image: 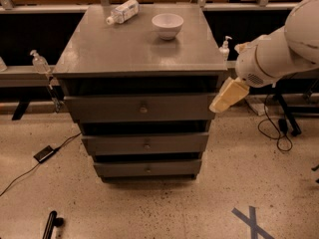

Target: Open top drawer

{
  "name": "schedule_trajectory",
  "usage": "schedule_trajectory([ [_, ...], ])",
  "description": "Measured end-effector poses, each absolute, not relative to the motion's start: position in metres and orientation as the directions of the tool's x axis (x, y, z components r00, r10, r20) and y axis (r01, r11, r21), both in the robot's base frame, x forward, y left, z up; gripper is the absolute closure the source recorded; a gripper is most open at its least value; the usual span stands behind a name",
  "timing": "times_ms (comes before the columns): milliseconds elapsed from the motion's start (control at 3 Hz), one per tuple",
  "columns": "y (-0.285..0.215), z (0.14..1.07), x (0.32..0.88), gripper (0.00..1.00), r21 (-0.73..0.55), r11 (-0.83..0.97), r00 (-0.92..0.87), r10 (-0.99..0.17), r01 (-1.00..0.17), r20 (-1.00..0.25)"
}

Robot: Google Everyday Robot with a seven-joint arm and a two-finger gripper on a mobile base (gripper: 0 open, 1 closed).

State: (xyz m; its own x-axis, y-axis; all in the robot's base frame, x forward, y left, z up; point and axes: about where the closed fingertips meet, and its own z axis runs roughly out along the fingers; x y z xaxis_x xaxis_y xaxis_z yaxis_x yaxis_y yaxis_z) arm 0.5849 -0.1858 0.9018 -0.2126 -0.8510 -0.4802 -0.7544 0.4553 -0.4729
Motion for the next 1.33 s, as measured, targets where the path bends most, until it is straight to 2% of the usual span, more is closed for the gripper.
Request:
schedule_trajectory([
  [333,-0.164,0.876,0.583,0.0,-0.465,0.405,-0.148,-0.856,-0.787,-0.496],
  [667,-0.112,0.824,0.584,0.0,-0.49,0.257,0.045,-0.851,-0.833,-0.523],
  [1333,-0.111,0.803,0.599,0.0,-0.514,0.247,0.037,-0.876,-0.822,-0.48],
])
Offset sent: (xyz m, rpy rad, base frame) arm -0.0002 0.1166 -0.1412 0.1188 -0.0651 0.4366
